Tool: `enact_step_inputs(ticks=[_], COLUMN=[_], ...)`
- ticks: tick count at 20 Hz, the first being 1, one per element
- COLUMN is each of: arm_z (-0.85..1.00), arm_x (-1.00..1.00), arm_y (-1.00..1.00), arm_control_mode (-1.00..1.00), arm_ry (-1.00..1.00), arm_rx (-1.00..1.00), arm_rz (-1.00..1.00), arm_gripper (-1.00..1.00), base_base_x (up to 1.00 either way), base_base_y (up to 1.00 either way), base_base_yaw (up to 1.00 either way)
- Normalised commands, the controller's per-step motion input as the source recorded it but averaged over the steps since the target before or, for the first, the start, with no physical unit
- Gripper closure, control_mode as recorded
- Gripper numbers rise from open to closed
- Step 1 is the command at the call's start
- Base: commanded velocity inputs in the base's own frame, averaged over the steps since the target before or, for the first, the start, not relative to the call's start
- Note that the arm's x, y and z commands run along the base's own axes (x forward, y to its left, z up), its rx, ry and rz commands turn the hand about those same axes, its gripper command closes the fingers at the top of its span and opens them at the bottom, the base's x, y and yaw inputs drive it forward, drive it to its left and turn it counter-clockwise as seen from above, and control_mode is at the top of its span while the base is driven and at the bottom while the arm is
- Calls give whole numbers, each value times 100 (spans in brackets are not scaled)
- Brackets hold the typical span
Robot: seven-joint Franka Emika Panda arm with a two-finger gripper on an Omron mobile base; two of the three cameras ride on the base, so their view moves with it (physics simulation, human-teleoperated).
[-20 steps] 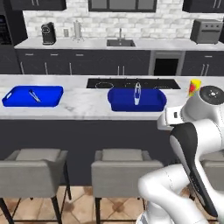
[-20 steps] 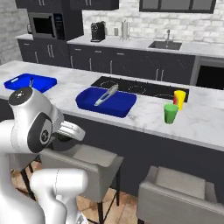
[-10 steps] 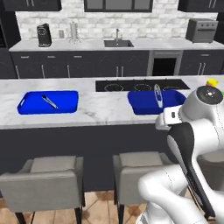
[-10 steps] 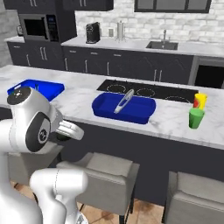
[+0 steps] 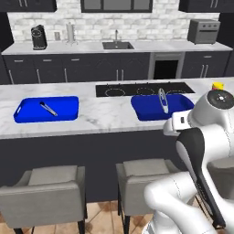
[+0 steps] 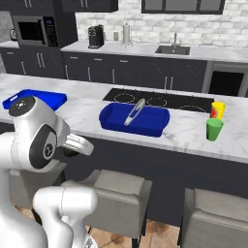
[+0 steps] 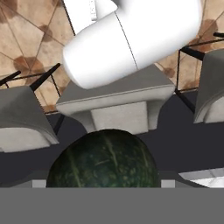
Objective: Gather the squashs from the fridge and place them on a tray on the dining counter. Then gather the chicken drumstick and steak from the fridge and place them on the other tray.
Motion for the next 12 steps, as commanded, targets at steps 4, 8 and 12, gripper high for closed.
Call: enact_step_inputs(ticks=[4, 8, 12], arm_z=[13, 32, 29], arm_x=[34, 91, 99], arm_y=[-2, -1, 0], arm_control_mode=[-100, -100, -100], arm_ry=[0, 0, 0], arm_rx=[0, 0, 0], arm_rz=[0, 0, 0], arm_gripper=[100, 100, 100], base_base_x=[32, 0, 0], base_base_y=[-2, 0, 0], base_base_yaw=[-1, 0, 0])
